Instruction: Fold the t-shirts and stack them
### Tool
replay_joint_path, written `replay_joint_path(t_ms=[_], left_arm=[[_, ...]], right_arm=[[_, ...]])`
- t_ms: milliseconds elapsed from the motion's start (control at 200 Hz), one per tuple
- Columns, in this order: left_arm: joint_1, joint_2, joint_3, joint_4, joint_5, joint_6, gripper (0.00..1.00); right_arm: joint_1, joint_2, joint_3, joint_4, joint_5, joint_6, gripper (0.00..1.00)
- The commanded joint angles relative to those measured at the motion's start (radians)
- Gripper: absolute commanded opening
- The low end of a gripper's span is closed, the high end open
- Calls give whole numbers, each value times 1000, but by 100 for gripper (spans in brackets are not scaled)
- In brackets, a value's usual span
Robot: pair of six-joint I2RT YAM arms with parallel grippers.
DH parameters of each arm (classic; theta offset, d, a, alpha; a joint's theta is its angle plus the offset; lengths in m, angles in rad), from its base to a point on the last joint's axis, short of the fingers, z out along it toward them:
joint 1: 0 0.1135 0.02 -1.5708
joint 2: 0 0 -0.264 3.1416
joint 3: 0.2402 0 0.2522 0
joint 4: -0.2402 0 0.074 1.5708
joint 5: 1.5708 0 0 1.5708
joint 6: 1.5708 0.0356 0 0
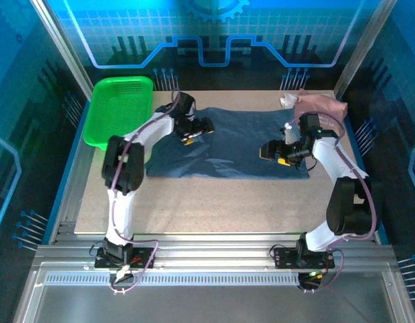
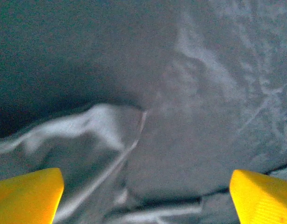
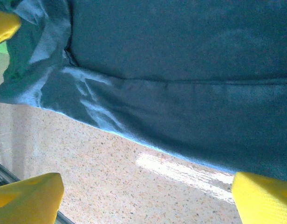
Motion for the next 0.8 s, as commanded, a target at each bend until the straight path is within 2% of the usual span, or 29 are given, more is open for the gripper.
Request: replay_joint_path(t_ms=[0, 120, 270, 375, 525, 795], left_arm=[[18, -237, -105, 37, -92, -52, 97], [53, -324, -264, -7, -151, -114, 93], [98, -313, -376, 91, -122, -162, 75], [103, -238, -319, 132, -88, -192, 52], [99, -111, -187, 42, -115, -215, 22], [95, 78, -17, 19, -103, -235, 13]], right_arm=[[19, 29, 24, -26, 45, 10, 94], [45, 63, 30, -1, 65, 39, 94], [79, 116, 68, 1, 67, 45, 93], [87, 126, 79, 3, 67, 44, 93], [87, 118, 76, -6, 66, 39, 93], [77, 74, 59, -32, 76, 22, 93]])
